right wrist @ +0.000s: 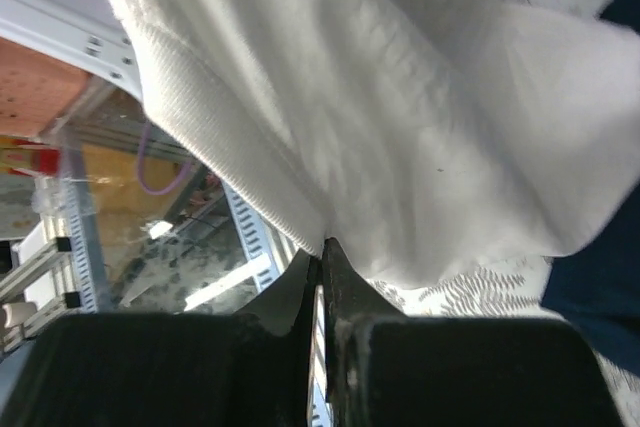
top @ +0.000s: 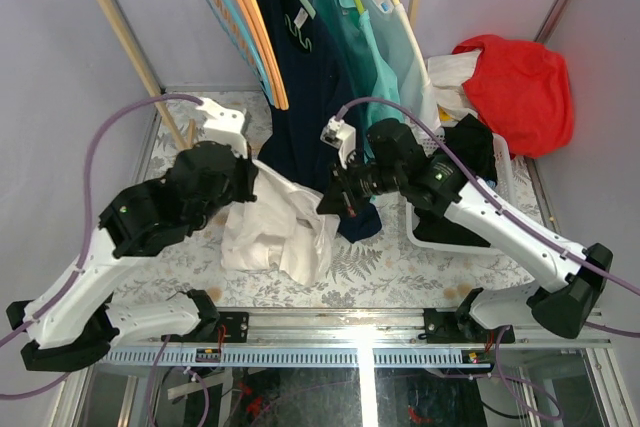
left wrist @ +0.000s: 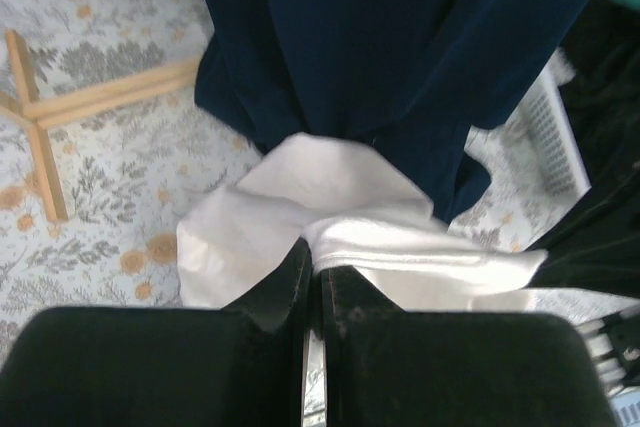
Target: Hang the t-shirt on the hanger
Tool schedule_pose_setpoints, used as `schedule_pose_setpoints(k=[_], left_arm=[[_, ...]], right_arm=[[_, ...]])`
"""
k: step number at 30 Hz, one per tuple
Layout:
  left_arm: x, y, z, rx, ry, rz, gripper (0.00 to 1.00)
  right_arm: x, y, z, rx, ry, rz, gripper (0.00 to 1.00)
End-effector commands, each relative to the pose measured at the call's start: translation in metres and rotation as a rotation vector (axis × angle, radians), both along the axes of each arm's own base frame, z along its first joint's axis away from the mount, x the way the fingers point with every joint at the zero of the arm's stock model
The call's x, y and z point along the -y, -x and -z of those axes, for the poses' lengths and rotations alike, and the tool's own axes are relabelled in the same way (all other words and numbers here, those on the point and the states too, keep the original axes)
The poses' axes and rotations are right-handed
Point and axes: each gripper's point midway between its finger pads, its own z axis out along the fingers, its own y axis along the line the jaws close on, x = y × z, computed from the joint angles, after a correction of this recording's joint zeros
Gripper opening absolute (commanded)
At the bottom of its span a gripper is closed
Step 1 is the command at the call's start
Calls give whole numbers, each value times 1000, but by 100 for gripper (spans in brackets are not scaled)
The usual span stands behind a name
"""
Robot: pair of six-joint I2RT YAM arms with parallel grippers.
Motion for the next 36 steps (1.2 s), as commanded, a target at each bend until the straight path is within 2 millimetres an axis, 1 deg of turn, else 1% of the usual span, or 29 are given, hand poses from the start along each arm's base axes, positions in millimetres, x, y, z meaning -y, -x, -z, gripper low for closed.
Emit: schedule_pose_setpoints(k=[1, 3, 4, 6, 7, 8, 9, 11, 12, 14, 15, 17, 20, 23, 25, 26, 27, 28, 29, 31, 33, 36], left_arm=[[-29, -6, -72, 171, 79, -101, 0], [-39, -3, -102, 231, 113, -120, 0], [-47, -1, -122, 271, 141, -132, 0], [-59, 2, -149, 326, 159, -158, 0], [-65, 3, -160, 348, 162, -169, 0], [-70, 5, -171, 369, 170, -177, 0], [-75, 7, -181, 389, 174, -187, 0], [-85, 9, -195, 422, 179, -209, 0], [-88, 10, -199, 432, 176, -219, 0], [-96, 10, -203, 448, 170, -243, 0], [-97, 10, -201, 447, 163, -249, 0], [-94, 9, -192, 430, 150, -246, 0], [-84, 5, -167, 377, 118, -228, 0], [-66, 1, -134, 306, 102, -182, 0], [-56, 0, -108, 259, 99, -159, 0], [-50, 1, -96, 237, 102, -144, 0], [-44, 0, -76, 199, 90, -129, 0], [-41, 2, -68, 181, 101, -122, 0], [-37, 3, -50, 143, 94, -113, 0], [-33, 7, -27, 90, 90, -107, 0], [-30, 11, -11, 50, 97, -97, 0], [-29, 17, 5, 10, 108, -93, 0]], right_arm=[[-28, 9, -71, 18, -209, -133, 0], [-39, 15, -97, 5, -291, -200, 0], [-44, 19, -111, -1, -333, -233, 0], [-53, 29, -134, -16, -397, -305, 0], [-60, 36, -137, -34, -408, -344, 0], [-65, 44, -149, -35, -429, -389, 0], [-70, 51, -156, -42, -438, -424, 0], [-80, 63, -164, -64, -447, -476, 0], [-84, 68, -167, -79, -454, -508, 0], [-86, 76, -168, -110, -453, -554, 0], [-86, 76, -165, -123, -442, -557, 0], [-85, 71, -149, -106, -394, -518, 0], [-78, 60, -115, -79, -291, -431, 0], [-64, 45, -74, -53, -189, -307, 0], [-52, 35, -37, -50, -91, -224, 0], [-46, 28, -22, -38, -48, -176, 0], [-42, 24, -9, -33, -11, -147, 0], [-38, 23, 3, -40, 18, -132, 0], [-36, 23, 13, -45, 35, -125, 0], [-34, 23, 28, -56, 51, -112, 0], [-30, 25, 36, -56, 52, -107, 0], [-26, 29, 38, -47, 20, -106, 0]])
